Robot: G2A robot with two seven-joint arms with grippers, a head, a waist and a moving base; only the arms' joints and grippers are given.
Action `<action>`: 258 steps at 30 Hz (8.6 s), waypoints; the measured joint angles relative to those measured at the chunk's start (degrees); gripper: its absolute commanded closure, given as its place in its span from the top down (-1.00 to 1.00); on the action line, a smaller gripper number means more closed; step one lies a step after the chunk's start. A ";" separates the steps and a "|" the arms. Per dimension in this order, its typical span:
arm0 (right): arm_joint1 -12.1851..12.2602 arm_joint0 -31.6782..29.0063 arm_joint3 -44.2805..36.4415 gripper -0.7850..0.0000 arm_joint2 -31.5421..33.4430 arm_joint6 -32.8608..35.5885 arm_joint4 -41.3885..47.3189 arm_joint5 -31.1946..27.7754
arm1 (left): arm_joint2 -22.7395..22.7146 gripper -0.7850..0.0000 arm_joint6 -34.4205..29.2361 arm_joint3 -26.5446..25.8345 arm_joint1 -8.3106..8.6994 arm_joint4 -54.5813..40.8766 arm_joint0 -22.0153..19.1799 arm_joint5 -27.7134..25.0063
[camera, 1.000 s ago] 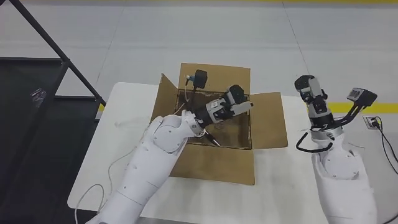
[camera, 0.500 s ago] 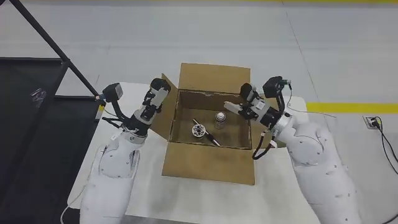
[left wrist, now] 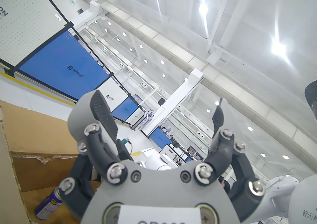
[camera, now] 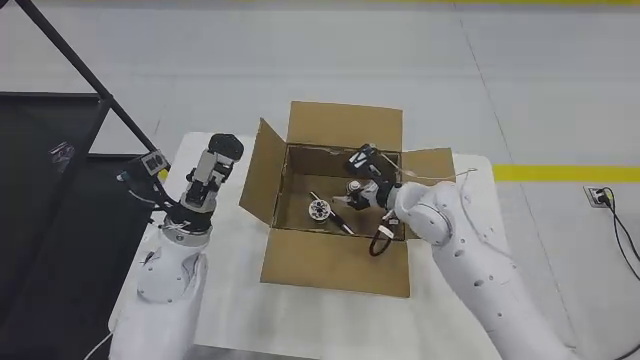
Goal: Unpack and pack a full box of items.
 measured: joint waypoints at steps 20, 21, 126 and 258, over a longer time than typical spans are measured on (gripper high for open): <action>-4.76 8.87 20.23 -1.00 -8.38 -6.20 -0.95 3.53 | 0.80 1.00 -0.88 1.00 0.37 -1.71 -0.59 -0.10; -4.89 8.97 20.67 -1.00 -8.11 -6.57 -0.02 3.01 | 0.80 1.00 -0.88 1.00 0.37 -1.71 -0.59 -0.10; 2.13 -3.48 -15.34 1.00 -1.36 0.43 8.30 3.09 | -1.68 1.00 3.97 -2.20 0.80 0.11 3.24 0.54; 7.02 -22.41 -43.40 1.00 26.47 -7.98 -11.83 16.51 | -2.48 1.00 4.95 -2.55 0.92 0.05 4.16 0.89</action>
